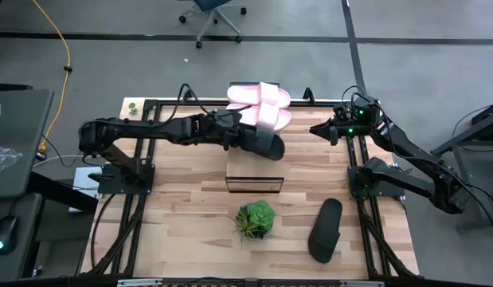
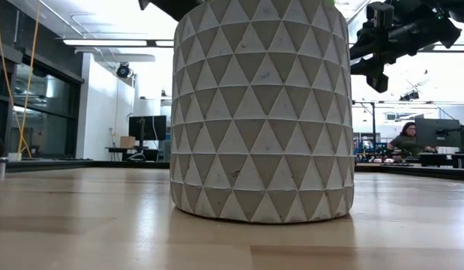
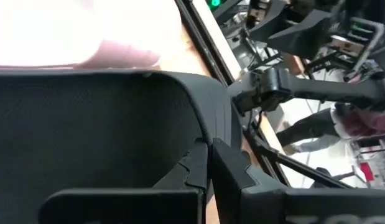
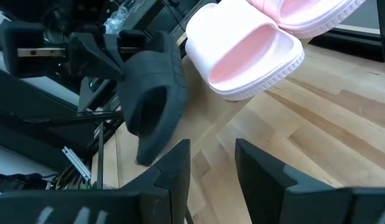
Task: Pick and place slides into the shelf
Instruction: Put the top black slide on the shelf
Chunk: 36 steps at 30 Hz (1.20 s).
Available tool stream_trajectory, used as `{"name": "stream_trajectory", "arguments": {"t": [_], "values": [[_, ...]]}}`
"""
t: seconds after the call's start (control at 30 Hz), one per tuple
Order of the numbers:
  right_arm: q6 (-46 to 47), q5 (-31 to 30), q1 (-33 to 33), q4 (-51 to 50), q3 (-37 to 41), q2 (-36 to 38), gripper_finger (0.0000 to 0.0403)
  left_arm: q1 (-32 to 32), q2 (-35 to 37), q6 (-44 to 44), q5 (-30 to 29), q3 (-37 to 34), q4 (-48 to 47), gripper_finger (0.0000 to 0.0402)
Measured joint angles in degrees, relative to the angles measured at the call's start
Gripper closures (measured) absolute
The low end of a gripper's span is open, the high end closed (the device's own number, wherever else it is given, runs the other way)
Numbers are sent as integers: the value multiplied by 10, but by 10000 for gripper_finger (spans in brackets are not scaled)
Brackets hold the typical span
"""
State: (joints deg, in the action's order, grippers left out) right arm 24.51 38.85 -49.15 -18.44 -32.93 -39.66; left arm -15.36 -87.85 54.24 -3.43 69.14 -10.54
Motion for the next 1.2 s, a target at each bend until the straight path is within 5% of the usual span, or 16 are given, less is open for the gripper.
{"name": "stream_trajectory", "arguments": {"t": [1.2], "values": [[0, -16, 0, 1, 0, 0, 286, -19, -26, 1, -35, 0, 18, 402]]}}
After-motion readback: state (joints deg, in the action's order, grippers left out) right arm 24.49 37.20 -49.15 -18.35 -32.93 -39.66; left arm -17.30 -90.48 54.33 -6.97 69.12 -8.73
